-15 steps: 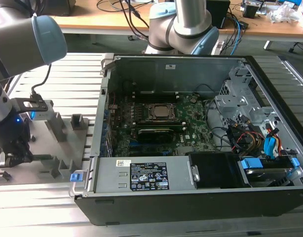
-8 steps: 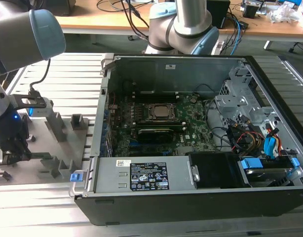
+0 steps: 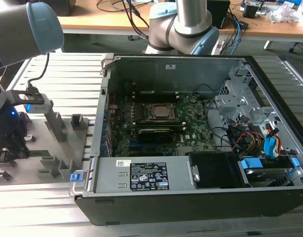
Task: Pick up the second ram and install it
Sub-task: 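Pick up the second ram and move it above second insertion slot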
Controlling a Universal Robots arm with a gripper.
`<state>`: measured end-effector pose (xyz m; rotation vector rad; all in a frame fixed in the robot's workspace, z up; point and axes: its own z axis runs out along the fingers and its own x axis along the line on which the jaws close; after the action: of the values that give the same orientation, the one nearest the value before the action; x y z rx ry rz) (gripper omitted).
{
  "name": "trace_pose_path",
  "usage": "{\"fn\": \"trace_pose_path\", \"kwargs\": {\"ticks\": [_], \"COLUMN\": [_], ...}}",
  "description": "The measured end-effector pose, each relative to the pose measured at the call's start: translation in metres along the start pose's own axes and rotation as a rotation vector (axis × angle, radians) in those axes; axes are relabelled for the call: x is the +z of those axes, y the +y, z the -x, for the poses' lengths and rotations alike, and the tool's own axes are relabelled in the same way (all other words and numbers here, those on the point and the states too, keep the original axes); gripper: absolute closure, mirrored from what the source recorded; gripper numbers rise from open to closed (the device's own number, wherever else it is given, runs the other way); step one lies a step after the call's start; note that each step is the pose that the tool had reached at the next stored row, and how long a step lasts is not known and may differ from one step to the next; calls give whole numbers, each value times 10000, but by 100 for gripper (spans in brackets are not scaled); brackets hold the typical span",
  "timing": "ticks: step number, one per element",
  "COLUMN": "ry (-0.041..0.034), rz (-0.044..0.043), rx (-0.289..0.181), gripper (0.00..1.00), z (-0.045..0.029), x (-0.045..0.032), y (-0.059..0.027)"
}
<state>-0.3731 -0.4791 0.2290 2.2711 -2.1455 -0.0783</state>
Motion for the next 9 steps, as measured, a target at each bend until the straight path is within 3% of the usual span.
{"fn": "trace_pose_path", "kwargs": {"ticks": [9], "ry": [1], "rz": [1], "rx": [0], "gripper": [86], "z": [3], "x": [-121], "y": [6]}}
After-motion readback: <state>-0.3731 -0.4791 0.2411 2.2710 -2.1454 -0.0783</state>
